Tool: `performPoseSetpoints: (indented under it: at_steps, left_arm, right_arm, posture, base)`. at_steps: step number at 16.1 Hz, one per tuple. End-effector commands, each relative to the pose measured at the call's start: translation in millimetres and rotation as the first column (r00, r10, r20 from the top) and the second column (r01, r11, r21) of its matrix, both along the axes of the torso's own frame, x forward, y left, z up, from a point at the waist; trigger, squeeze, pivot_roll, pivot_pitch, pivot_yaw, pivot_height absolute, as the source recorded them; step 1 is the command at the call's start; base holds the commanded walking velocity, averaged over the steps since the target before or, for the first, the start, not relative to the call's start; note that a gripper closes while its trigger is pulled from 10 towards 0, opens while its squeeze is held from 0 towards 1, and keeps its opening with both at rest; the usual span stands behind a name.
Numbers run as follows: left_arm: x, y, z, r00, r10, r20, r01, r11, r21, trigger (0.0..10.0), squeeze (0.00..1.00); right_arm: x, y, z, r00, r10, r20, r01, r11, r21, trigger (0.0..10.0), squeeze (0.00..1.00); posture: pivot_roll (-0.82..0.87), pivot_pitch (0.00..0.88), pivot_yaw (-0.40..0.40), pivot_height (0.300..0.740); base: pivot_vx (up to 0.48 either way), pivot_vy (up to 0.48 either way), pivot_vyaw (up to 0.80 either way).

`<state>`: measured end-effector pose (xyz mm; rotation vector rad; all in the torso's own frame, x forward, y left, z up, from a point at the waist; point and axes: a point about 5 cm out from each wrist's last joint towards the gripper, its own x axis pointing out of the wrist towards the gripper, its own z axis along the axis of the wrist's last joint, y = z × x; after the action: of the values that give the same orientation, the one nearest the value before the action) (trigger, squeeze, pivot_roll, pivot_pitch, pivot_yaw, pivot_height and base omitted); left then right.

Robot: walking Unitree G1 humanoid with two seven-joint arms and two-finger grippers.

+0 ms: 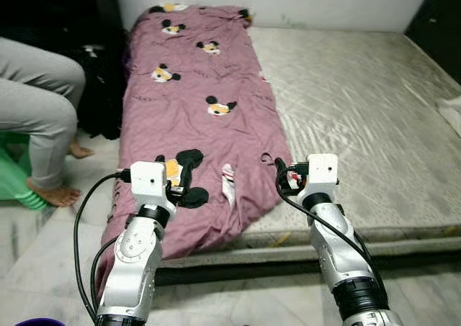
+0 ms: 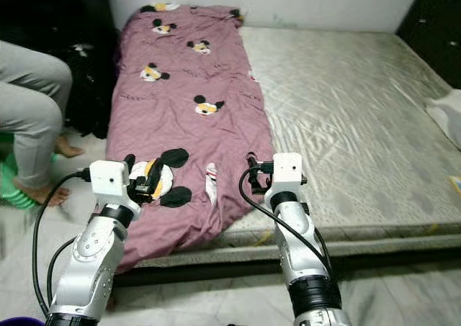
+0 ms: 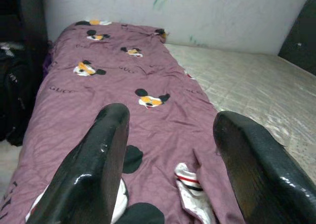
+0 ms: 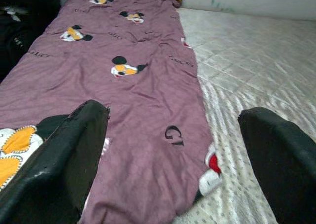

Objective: Clean up the room

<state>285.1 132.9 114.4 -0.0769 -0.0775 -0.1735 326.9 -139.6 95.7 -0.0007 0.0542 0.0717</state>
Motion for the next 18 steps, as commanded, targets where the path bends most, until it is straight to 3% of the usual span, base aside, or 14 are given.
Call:
performPoseSetpoints:
  at_steps: [1,9,13,18]
  left_arm:
    - [-1.2,1.5,1.6,1.000,-0.003,0.008,0.003,1.000,0.005,10.0,0.00]
    - [-0.7,2.0,1.5,1.000,0.001,0.004,-0.001,1.000,0.003,10.0,0.00]
    - [-0.9,0.6,2.7,1.000,-0.011,0.013,0.011,1.000,-0.004,10.0,0.00]
    - [-0.1,2.3,1.6,1.000,0.002,0.003,-0.002,1.000,0.004,10.0,0.00]
  right_arm:
    - [-0.6,0.3,-1.1,1.000,0.004,-0.007,-0.004,1.000,0.000,10.0,0.00]
    - [-0.2,-0.4,-1.1,1.000,-0.005,-0.009,0.005,1.000,0.001,10.0,0.00]
    - [-0.2,-1.1,-1.5,1.000,-0.012,-0.011,0.013,1.000,0.004,10.0,0.00]
    - [0.4,-0.7,-2.3,1.000,-0.012,-0.020,0.012,1.000,0.005,10.0,0.00]
  posture:
    - [-0.02,0.120,-0.079,0.740]
    - [-0.02,0.123,-0.078,0.740]
    - [-0.02,0.124,-0.078,0.740]
    - [-0.02,0.126,-0.076,0.740]
  base:
    - [0.341,0.000,0.00]
    - [0.331,0.000,0.00]
    - [0.000,0.000,0.00]
    - [0.000,0.000,-0.76]
